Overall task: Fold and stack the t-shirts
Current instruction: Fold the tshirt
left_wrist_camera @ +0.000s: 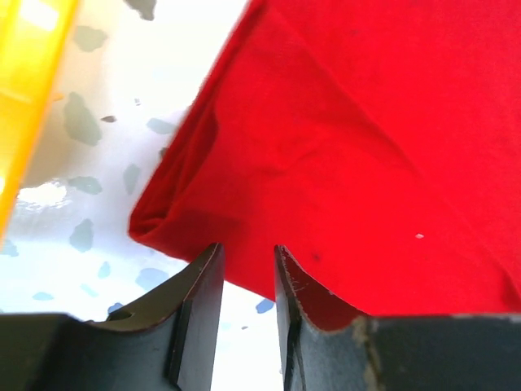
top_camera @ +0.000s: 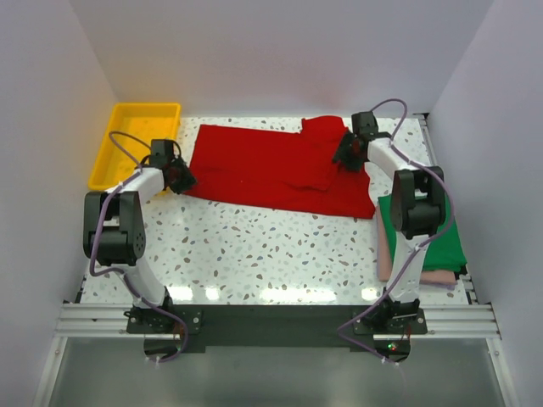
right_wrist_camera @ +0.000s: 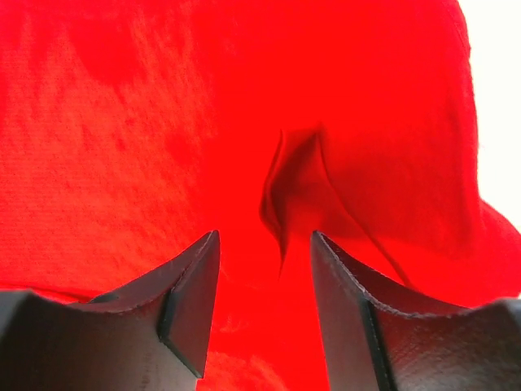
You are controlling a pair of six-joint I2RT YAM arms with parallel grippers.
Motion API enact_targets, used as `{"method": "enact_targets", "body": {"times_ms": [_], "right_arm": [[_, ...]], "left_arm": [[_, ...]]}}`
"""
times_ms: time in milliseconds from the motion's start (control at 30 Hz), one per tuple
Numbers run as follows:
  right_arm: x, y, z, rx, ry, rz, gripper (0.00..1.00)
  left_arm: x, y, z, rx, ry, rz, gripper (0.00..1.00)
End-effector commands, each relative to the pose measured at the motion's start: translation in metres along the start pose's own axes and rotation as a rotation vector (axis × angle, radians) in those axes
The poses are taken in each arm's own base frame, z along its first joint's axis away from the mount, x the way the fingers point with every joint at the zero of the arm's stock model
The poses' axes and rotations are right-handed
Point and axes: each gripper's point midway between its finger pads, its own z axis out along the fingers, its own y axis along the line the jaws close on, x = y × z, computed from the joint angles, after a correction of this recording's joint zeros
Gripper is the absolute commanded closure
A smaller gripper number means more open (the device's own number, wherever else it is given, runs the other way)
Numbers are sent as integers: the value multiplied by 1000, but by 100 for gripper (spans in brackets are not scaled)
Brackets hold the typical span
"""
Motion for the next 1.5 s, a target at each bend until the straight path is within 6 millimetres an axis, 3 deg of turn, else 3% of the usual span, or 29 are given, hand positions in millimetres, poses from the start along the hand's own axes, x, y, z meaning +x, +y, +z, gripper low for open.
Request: {"method": "enact_targets", "body": {"times_ms": [0, 67, 100, 267, 433, 633, 833, 933, 1167, 1200, 1300, 1400, 1467], "right_arm": [[-4, 20, -41, -66, -50, -73, 48], [2, 20, -54, -58, -82, -93, 49], [25, 13, -49, -42, -44, -100, 50], [74, 6, -47, -43, -16, -134, 52], [96, 18, -41, -63, 1, -167, 51], [92, 24, -25, -54, -6, -158, 51], [75, 39, -17, -60, -21, -158, 71], [63, 49, -12, -64, -35, -160, 89], [27, 86, -3, -115, -79, -174, 91], [29, 86, 5, -114, -69, -178, 91], [26, 99, 12, -159, -67, -180, 84], [20, 107, 9, -185, -75, -196, 60], [15, 108, -1, -194, -90, -203, 39]], "left_arm": [[6, 23, 8, -95, -2, -36, 66], [10, 29, 8, -119, 6, -46, 70], [8, 36, 9, -160, -10, -56, 71], [14, 54, 6, -233, -12, -88, 76], [18, 63, 4, -250, -17, -116, 81], [21, 65, 3, -247, -13, -121, 81], [21, 63, 4, -236, -8, -119, 81], [22, 62, 4, -231, -5, -120, 81], [21, 59, 4, -213, -3, -117, 81], [20, 58, 3, -210, -6, -115, 80], [17, 54, 1, -191, -15, -114, 79], [11, 44, -4, -148, -28, -106, 75], [6, 37, -8, -113, -46, -99, 71]]}}
